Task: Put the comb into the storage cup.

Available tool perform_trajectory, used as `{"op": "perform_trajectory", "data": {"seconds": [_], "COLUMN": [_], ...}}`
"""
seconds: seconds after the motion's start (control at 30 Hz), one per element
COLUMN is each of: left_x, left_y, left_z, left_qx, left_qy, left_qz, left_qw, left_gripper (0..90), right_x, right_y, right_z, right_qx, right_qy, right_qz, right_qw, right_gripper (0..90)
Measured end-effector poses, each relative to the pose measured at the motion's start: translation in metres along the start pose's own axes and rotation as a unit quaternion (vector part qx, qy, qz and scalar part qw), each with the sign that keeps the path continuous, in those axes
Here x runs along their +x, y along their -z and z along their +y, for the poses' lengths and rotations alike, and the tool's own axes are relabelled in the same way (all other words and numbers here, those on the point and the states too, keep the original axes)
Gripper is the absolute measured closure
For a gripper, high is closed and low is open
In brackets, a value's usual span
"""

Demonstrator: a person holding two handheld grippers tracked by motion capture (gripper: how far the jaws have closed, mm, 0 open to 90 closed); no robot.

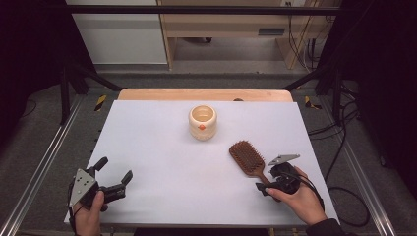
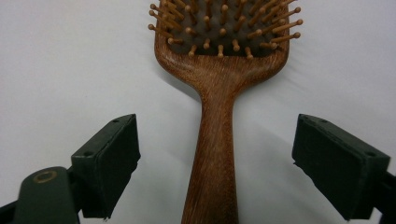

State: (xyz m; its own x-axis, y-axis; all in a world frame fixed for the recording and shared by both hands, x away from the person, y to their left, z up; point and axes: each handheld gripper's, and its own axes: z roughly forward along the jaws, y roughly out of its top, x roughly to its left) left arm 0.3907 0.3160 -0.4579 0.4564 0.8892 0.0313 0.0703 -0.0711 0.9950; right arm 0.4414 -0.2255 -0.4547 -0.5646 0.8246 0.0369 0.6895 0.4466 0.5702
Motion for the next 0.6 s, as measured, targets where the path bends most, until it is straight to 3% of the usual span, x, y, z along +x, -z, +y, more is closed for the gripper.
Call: {"op": "perform_trajectory", "data": {"seconds": [0.23, 0.33, 0.6], "left_x": [-0.001, -0.001, -0.001], "left_y": [-0.001, -0.001, 0.000], "left_z": [0.000, 0.000, 0.000], "left_qx": [0.001, 0.001, 0.000], "left_qy": [-0.003, -0.003, -0.002], "left_qz": [-0.003, -0.004, -0.004], "left_qw": [1.0000, 1.0000, 1.0000], "left_gripper": [2.4, 2.4, 2.4], "right_x": [0.000, 0.001, -0.004], "right_y": [-0.002, -0.003, -0.009], "right_z": [0.003, 0.009, 0.022], "right_qx": [0.010, 0.024, 0.050], "right_qy": [0.008, 0.012, 0.002], "right_qz": [0.012, 0.016, 0.024], "right_qw": [0.9998, 0.9995, 0.9985], "right_gripper": [25.5, 34.4, 48.1]}}
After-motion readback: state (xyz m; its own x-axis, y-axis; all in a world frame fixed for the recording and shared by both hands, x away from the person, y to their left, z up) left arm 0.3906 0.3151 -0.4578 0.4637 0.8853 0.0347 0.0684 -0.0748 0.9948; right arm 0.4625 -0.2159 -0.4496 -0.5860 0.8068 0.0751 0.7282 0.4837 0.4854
